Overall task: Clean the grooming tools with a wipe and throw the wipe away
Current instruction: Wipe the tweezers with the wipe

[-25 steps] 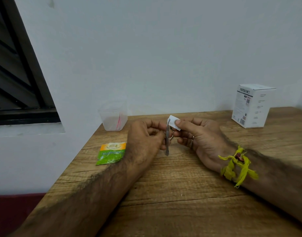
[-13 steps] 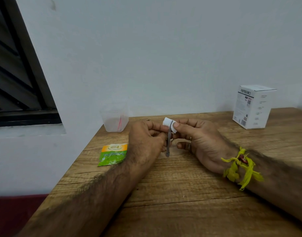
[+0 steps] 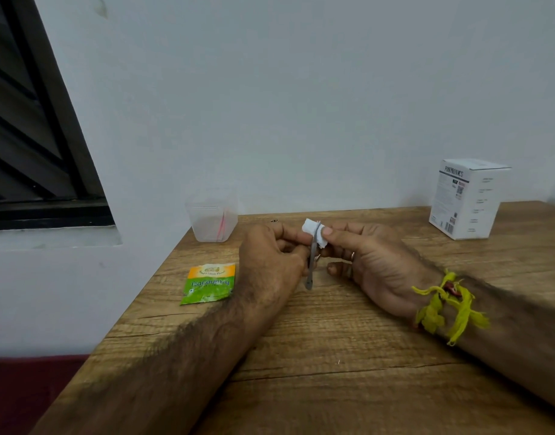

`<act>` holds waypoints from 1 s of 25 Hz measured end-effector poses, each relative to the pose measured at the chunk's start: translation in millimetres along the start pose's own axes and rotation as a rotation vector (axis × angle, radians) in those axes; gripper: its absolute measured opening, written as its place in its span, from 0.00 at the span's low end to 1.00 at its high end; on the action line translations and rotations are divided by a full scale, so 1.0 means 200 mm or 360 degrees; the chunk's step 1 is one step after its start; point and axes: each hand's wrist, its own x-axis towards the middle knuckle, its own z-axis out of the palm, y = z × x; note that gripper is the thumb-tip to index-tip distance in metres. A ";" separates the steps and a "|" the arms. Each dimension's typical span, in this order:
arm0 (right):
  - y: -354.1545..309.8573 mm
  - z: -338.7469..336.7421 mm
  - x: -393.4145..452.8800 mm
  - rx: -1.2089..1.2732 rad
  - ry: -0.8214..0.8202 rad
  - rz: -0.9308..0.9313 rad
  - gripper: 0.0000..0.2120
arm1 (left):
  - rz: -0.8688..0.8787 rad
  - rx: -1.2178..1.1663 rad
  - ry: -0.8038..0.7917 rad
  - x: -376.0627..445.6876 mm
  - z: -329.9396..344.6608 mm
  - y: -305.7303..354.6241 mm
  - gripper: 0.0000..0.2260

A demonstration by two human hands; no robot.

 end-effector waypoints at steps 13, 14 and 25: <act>0.02 -0.01 -0.01 -0.0239 -0.0011 -0.0123 0.07 | -0.0030 -0.0210 -0.0104 -0.03 0.00 0.02 0.12; 0.02 -0.01 -0.01 -0.0236 0.0001 -0.0127 0.06 | -0.0040 -0.0254 -0.0198 -0.02 -0.02 0.03 0.13; 0.00 0.02 -0.04 -0.0527 0.0029 -0.0262 0.10 | -0.0061 -0.0043 -0.0376 0.06 -0.13 0.11 0.08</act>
